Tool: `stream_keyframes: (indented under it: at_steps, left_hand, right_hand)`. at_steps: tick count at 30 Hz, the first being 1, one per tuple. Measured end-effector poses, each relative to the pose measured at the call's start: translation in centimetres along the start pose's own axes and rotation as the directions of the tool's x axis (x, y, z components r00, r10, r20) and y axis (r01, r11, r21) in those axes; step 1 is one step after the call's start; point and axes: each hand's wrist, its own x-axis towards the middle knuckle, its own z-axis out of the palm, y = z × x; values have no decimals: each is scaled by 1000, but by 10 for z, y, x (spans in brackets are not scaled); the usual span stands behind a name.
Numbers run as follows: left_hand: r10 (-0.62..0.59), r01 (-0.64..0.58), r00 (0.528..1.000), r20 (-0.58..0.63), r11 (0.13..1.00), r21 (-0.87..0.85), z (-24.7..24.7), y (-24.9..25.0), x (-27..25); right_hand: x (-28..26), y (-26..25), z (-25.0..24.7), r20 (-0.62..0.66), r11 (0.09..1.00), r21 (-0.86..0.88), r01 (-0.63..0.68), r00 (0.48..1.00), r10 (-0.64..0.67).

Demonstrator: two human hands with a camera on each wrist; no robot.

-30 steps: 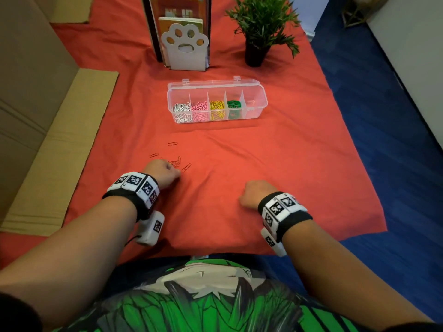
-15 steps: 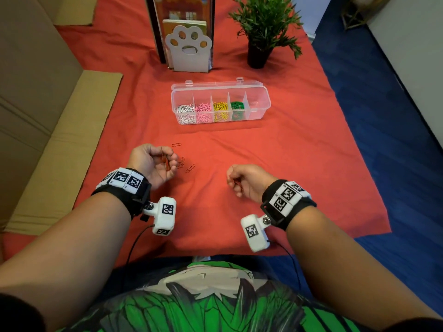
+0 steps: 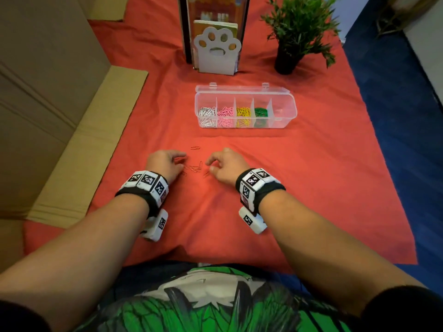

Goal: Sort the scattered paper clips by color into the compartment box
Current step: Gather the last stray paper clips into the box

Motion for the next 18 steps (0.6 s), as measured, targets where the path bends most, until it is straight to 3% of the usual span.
stream_keyframes:
  at_steps: [5,9,13,16,18]
  left_hand:
    - [134,-141,989,56,979,149,8,-6,2]
    - [133,-138,990,37,976,170,14,-12,6]
    - [108,-116,993,54,978,172,20,-17,8]
    - [101,-101,995,-5,994,31,19,-13,6]
    - [28,-31,999,-26,987,-159,16,-11,6]
  right_hand:
    - [14,-6,16,30,955,-236,180,984,-178]
    - [15,-6,21,71,890,-378,254,967,-246]
    - [12,1,24,61,871,-432,232,972,-228]
    - [10,6,18,90,934,-316,169,985,-148]
    - [11,9,11,88,998,-40,37,996,-34]
